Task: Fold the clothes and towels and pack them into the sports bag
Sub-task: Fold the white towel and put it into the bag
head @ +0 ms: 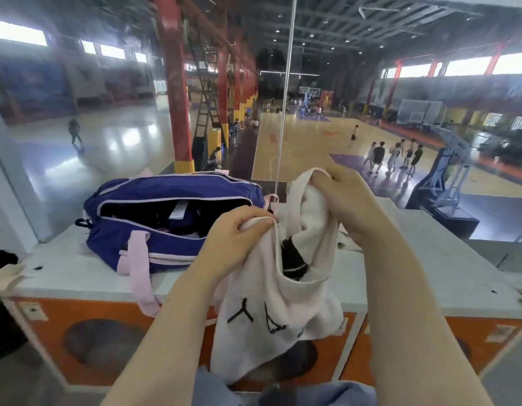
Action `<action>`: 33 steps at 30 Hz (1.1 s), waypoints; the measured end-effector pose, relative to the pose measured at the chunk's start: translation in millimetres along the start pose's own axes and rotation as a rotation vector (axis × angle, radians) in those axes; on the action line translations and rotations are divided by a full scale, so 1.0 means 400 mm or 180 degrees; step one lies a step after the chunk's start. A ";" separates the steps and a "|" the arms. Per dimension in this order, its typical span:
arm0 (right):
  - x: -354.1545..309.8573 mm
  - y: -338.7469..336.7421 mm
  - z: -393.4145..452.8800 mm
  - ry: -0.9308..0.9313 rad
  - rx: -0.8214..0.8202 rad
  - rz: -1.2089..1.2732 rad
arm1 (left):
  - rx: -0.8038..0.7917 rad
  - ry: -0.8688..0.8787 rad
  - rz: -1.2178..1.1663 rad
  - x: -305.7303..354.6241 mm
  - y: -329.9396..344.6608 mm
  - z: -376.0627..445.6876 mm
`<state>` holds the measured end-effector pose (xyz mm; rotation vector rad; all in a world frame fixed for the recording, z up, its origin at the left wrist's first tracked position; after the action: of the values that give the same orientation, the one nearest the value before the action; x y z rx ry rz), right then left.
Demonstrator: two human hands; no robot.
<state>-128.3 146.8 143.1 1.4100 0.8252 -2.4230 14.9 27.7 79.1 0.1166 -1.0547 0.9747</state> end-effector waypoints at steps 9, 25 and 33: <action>0.121 -0.003 0.021 0.0306 0.0446 0.0352 | -0.0411 -0.0126 0.0107 -0.031 0.084 0.030; 0.012 0.086 -0.036 -0.1413 0.0100 -0.0622 | 0.0430 -0.1345 -0.0835 -0.059 0.118 0.021; 0.068 0.145 -0.040 -0.0551 -0.0836 -0.0342 | 0.0476 -0.1475 -0.2055 -0.081 0.120 0.018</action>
<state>-104.7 110.8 92.9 1.0702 1.1508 -2.3644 -29.1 32.6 41.2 0.7874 -1.2479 0.4366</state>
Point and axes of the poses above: each hand's wrist, its own z-axis towards the middle knuckle, its own y-axis out of the palm, x = y × z, the point moved 6 cm from there along z, towards the middle knuckle, and after that the axes turned 2 degrees about x, right-handed, at the moved point
